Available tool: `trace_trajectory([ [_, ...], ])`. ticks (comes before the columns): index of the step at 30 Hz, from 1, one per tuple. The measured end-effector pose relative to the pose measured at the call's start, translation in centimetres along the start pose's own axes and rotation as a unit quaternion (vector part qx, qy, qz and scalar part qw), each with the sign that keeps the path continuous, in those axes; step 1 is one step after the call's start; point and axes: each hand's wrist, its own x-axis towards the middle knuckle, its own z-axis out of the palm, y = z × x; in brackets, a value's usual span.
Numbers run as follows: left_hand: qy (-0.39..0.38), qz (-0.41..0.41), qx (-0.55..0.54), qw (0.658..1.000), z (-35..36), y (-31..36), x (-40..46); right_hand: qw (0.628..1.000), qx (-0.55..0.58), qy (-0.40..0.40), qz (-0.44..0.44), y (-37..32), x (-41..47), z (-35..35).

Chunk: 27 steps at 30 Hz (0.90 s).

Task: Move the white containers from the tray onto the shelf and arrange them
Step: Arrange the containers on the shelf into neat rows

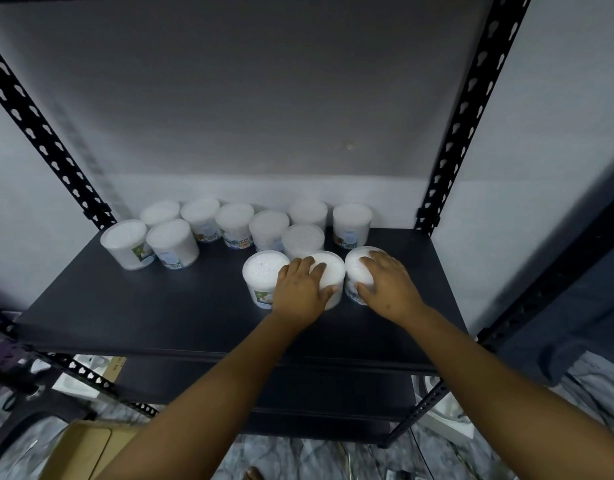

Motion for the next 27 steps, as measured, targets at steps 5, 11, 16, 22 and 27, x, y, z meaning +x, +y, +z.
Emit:
trace_trajectory([
  [5,-0.042,0.022,-0.023,0.999,0.1,-0.5,-0.1,1.0,-0.001,0.002,0.003,0.0,0.0,0.0],
  [11,-0.064,0.031,-0.031,0.997,0.1,-1.0,0.1,1.0,-0.009,0.006,0.0,0.0,-0.1,-0.1],
  [16,-0.045,0.031,-0.007,0.998,0.3,-0.6,0.1,1.0,-0.01,0.0,0.0,0.1,-0.1,-0.2],
  [22,-0.068,0.046,-0.009,0.997,0.2,-1.3,0.5,1.0,-0.011,-0.009,0.005,0.1,0.2,-0.4],
  [27,-0.02,0.035,-0.019,0.999,-0.2,-0.5,0.8,1.0,-0.027,-0.003,0.008,0.1,0.3,-0.2],
])
